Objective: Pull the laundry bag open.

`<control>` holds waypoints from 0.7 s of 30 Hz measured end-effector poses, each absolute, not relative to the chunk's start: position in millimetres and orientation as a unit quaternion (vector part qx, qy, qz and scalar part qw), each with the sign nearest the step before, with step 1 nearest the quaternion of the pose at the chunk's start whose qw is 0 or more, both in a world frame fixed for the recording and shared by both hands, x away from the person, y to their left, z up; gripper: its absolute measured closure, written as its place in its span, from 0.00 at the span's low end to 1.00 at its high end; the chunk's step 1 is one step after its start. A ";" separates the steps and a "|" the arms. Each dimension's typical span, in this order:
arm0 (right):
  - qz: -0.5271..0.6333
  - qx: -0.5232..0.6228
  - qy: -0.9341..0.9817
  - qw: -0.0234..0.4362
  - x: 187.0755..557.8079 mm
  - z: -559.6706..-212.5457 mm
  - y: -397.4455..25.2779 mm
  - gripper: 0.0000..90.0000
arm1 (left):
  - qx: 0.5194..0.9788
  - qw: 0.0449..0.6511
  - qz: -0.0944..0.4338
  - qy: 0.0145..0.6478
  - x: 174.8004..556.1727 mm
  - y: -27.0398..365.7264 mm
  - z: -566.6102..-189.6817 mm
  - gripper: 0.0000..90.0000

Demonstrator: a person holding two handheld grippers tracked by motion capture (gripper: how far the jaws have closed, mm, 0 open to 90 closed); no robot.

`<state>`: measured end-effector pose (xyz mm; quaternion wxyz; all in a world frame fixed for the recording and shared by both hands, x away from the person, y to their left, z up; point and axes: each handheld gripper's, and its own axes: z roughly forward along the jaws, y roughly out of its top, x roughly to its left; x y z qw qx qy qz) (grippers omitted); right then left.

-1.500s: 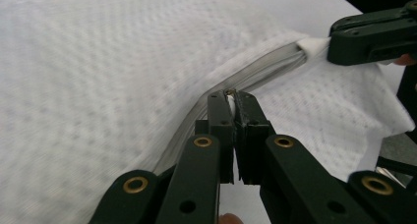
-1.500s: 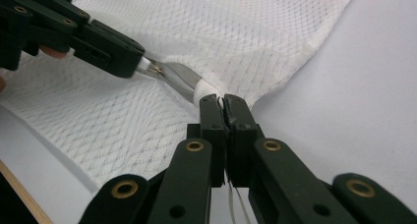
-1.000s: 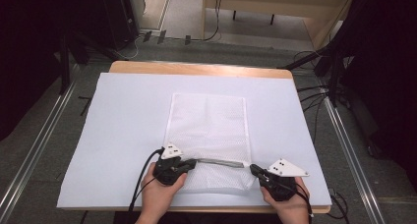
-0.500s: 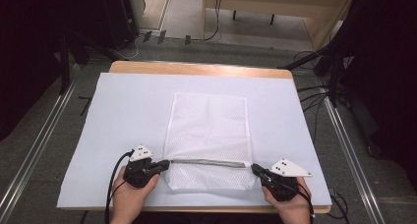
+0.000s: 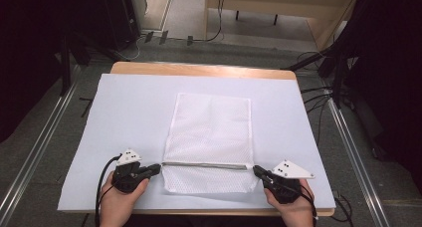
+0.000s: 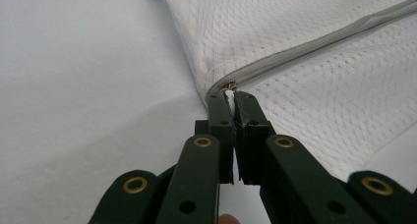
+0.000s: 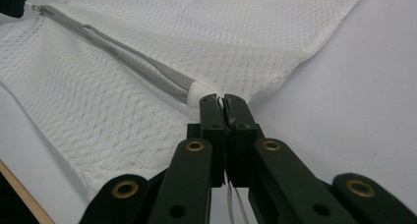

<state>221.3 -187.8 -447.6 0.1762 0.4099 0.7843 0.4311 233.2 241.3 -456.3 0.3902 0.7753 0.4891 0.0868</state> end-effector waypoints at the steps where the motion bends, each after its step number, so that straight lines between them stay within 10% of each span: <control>1: 0.430 0.410 0.784 0.177 221.5 -447.7 -187.2 1.00 | 0.774 0.392 0.089 0.490 233.1 242.2 -456.8 0.98; 5: 0.428 0.407 0.787 0.179 221.1 -447.7 -183.0 0.99 | 0.767 0.408 0.103 0.484 230.0 245.3 -458.3 0.97; 8: 0.437 0.402 0.788 0.164 221.4 -448.3 -181.9 0.99 | 0.745 0.431 0.126 0.493 226.6 249.7 -460.3 0.51; 14: 0.439 0.408 0.783 0.167 223.6 -452.6 -185.2 0.97 | 0.711 0.475 0.140 0.499 225.7 262.6 -449.0 0.20; 21: 0.456 0.427 0.758 0.186 227.2 -450.7 -198.2 0.41 | 0.693 0.502 0.143 0.498 225.5 287.1 -445.0 0.15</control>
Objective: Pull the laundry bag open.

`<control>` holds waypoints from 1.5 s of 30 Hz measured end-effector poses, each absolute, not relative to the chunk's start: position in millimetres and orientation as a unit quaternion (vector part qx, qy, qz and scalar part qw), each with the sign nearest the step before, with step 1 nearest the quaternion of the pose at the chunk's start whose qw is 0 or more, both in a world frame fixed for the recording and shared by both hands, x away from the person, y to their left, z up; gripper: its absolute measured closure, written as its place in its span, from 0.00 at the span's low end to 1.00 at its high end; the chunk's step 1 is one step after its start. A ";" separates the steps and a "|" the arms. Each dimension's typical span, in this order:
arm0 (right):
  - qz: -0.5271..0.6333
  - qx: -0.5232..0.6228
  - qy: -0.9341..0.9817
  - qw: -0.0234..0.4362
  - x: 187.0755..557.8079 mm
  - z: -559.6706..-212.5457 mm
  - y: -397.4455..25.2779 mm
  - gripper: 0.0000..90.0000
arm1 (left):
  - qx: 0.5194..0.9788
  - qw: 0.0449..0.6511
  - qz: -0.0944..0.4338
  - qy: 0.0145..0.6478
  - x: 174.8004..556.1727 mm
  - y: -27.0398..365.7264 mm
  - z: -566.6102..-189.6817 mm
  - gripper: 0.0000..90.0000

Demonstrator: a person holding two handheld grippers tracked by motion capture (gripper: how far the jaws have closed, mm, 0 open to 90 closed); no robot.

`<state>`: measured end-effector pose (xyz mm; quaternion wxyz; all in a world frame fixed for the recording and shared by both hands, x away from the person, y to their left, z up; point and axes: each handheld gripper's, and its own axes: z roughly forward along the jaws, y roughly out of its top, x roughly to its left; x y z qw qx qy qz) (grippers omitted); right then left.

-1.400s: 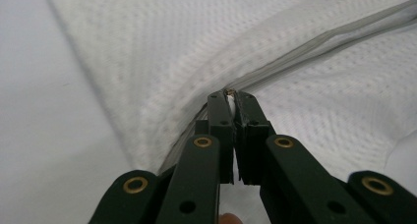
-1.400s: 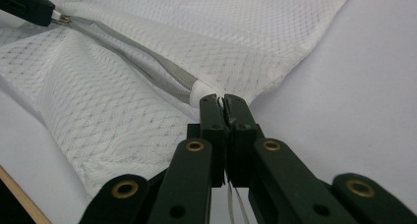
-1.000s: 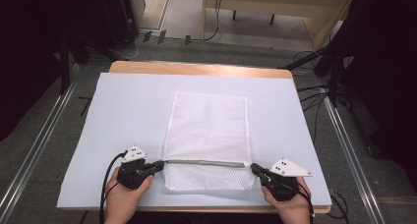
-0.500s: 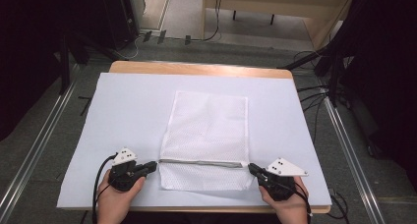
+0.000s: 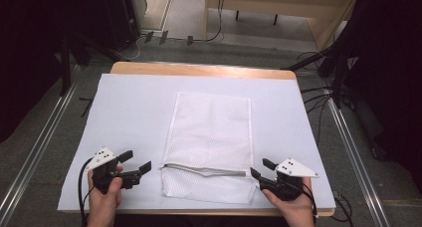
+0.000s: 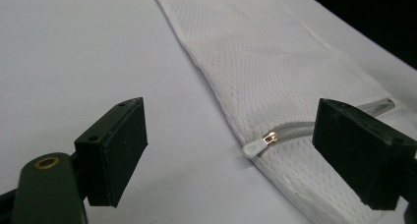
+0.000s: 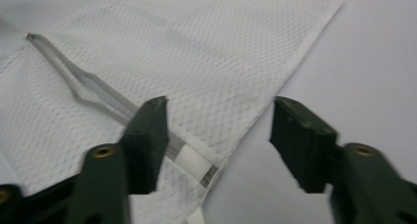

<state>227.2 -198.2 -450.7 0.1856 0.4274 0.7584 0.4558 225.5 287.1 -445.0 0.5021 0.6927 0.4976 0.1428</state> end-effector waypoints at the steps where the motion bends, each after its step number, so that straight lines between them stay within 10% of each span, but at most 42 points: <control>1: 0.458 0.429 0.755 0.191 227.3 -449.3 -201.3 0.37 | 0.690 0.506 0.143 0.498 225.4 290.3 -444.7 0.15; 6: 0.459 0.450 0.738 0.207 230.1 -444.8 -216.4 0.17 | 0.684 0.492 0.162 0.513 226.7 299.7 -445.8 0.15; 16: 0.458 0.478 0.714 0.227 239.2 -449.3 -256.5 0.07 | 0.688 0.482 0.192 0.507 225.7 315.0 -446.1 0.11; 45: 0.434 0.535 0.685 0.236 245.1 -467.1 -308.0 0.12 | 0.671 0.478 0.217 0.524 226.7 349.0 -448.2 0.09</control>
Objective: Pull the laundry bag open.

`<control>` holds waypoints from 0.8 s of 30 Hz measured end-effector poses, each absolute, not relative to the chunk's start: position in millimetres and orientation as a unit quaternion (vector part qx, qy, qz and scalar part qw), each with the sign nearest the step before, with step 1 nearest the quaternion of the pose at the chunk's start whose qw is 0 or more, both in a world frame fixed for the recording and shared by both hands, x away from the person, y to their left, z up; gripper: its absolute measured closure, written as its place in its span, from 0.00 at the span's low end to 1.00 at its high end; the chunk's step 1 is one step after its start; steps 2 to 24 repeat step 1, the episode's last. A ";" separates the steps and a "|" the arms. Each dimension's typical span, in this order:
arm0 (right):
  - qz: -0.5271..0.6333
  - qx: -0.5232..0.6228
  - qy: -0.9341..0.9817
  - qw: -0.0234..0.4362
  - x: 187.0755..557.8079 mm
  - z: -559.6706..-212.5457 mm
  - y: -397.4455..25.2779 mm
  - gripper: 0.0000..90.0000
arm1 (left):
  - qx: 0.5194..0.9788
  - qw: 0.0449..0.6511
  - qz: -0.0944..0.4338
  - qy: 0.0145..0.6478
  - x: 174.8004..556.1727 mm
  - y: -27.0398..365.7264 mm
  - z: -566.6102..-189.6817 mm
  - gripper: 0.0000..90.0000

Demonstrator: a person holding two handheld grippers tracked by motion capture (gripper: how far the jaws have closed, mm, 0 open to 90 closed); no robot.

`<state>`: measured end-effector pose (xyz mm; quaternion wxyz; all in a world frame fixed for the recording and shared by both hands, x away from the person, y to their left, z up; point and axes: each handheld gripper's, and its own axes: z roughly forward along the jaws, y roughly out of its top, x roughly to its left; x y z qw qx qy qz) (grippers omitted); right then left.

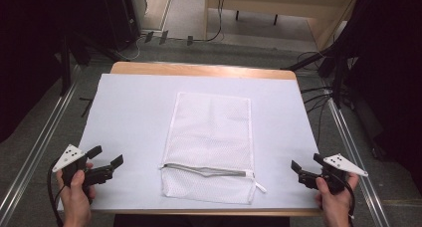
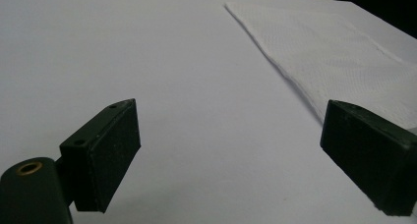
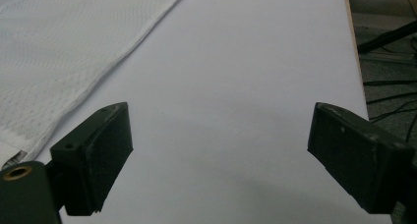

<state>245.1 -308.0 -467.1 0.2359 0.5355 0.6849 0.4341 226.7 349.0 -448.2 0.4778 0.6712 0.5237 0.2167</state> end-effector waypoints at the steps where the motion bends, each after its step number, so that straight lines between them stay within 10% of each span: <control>1: 0.433 0.536 0.685 0.236 245.1 -467.4 -307.6 0.13 | 0.671 0.477 0.217 0.524 226.7 349.2 -448.4 0.09; 24: 0.433 0.536 0.685 0.236 245.1 -467.4 -307.6 0.13 | 0.671 0.477 0.217 0.524 226.7 349.2 -448.4 0.09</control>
